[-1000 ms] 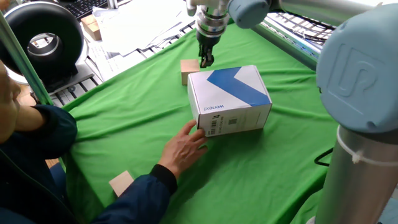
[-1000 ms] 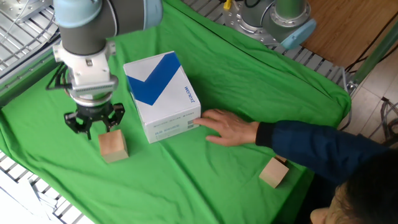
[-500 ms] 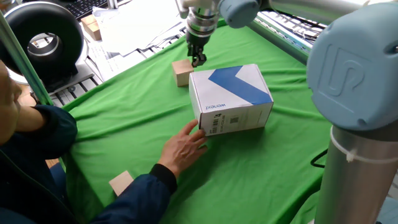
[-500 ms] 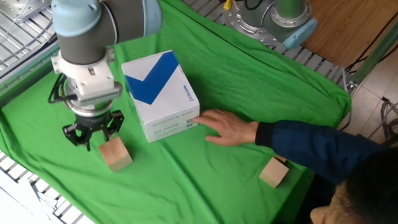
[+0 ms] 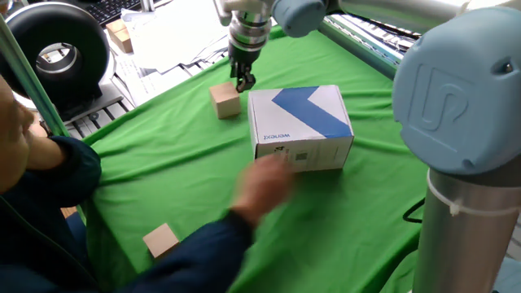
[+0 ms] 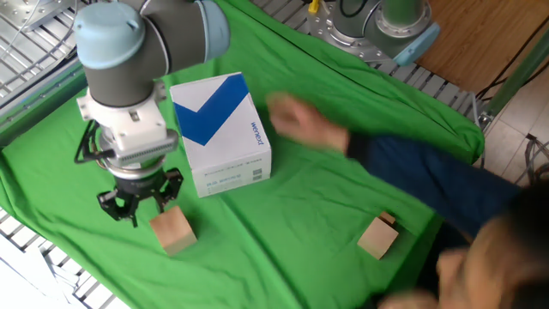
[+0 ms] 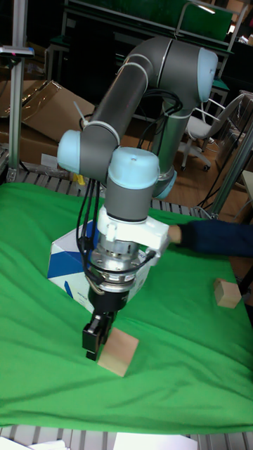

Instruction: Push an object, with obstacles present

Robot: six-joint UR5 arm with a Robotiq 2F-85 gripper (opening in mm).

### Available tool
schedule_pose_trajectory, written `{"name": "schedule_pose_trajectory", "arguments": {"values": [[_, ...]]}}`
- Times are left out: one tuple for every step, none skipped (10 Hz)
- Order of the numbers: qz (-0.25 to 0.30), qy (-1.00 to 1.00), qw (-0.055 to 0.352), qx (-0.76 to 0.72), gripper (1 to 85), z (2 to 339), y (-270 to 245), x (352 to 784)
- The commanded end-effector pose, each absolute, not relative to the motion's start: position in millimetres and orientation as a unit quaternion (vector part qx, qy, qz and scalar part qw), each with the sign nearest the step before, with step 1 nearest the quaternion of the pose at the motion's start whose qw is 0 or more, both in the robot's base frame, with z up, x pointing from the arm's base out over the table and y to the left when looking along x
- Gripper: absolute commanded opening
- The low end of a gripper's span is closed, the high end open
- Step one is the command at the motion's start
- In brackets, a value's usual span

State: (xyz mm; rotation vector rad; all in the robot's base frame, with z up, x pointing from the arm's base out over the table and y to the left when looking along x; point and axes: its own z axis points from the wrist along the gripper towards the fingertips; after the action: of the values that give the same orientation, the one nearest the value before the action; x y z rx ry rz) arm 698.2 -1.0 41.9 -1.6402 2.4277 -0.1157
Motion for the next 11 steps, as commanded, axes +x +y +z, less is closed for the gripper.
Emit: {"name": "schedule_pose_trajectory", "arguments": {"values": [[-0.029, 0.834, 0.104, -0.541, 46.7, 47.2, 23.6, 699.9], [-0.032, 0.838, 0.104, -0.534, 46.7, 46.3, 30.7, 701.0], [-0.032, 0.843, 0.105, -0.527, 46.7, 45.1, 39.3, 701.7], [-0.032, 0.849, 0.105, -0.517, 46.7, 44.1, 50.2, 701.3], [-0.034, 0.854, 0.102, -0.509, 46.7, 47.2, 55.0, 699.2], [-0.039, 0.86, 0.09, -0.5, 45.3, 53.3, 51.0, 693.0], [-0.045, 0.867, 0.086, -0.488, 45.0, 61.4, 45.1, 689.3], [-0.049, 0.878, 0.082, -0.47, 44.0, 72.0, 38.0, 686.3], [-0.063, 0.881, 0.079, -0.461, 43.7, 81.0, 24.5, 688.3], [-0.074, 0.879, 0.074, -0.464, 42.3, 85.5, 10.0, 690.7], [-0.085, 0.875, 0.073, -0.472, 41.7, 88.5, -4.4, 695.0]]}}
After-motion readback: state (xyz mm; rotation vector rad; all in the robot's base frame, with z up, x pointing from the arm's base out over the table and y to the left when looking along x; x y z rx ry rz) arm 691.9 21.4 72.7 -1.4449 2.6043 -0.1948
